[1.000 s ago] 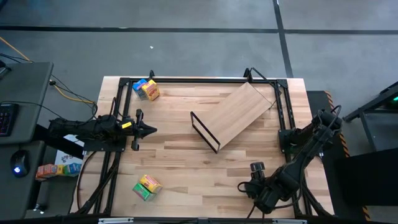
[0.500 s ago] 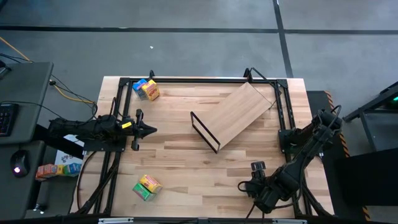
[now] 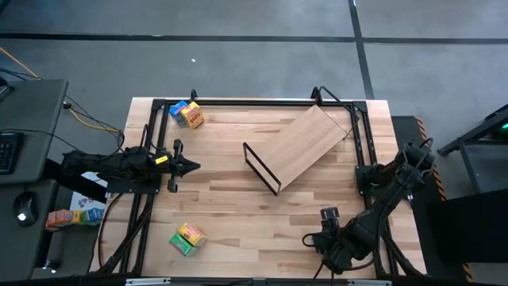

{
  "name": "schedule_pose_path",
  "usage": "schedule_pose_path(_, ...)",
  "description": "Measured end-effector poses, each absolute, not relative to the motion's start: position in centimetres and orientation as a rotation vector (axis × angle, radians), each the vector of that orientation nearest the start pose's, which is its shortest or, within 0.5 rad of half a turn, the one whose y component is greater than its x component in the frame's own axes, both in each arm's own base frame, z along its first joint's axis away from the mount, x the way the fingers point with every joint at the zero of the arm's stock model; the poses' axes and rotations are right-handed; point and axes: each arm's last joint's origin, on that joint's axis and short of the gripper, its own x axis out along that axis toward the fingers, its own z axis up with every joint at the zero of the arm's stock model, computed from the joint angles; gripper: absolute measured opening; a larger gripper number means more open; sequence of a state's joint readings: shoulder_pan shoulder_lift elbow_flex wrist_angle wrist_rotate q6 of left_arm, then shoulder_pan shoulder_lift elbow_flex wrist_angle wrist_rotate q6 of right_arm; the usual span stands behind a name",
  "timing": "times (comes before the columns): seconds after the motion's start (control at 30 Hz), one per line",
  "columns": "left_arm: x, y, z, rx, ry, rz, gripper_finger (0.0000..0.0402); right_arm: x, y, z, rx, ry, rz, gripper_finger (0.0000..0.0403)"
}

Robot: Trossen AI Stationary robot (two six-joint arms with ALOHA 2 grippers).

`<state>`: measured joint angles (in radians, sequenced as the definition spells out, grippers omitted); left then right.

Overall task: Stack cereal on shelf
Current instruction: Put the bottom blue cereal box on the shelf

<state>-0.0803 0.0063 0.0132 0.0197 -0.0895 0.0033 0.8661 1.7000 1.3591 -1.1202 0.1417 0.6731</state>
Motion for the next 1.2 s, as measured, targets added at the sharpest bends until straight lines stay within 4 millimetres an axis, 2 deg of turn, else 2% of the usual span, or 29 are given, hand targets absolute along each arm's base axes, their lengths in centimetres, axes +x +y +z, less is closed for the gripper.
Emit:
schedule_pose_path(0.4,9.7,-0.5,16.9,0.001,-0.026,0.009,0.0008,21.3,23.9,23.4,-0.180,1.407,0.082,0.0197)
schedule_pose_path(0.57,9.7,-0.5,16.9,0.001,-0.026,0.009,0.0008,21.3,23.8,23.4,-0.199,1.394,0.075,0.0144)
schedule_pose_path(0.77,9.7,-0.5,16.9,0.001,-0.026,0.009,0.0008,21.1,23.1,23.8,-0.337,1.402,0.068,0.0083)
schedule_pose_path(0.97,9.7,-0.5,16.9,0.001,-0.026,0.009,0.0008,21.5,21.2,27.3,-0.492,1.400,-0.087,0.0080)
schedule_pose_path(1.07,9.7,-0.5,16.9,0.001,-0.026,0.009,0.0008,22.1,20.3,29.9,-0.593,1.306,-0.163,0.0082)
schedule_pose_path(1.2,9.7,-0.5,16.9,0.001,-0.026,0.009,0.0008,23.7,18.7,32.3,-0.705,1.133,-0.251,0.0082)
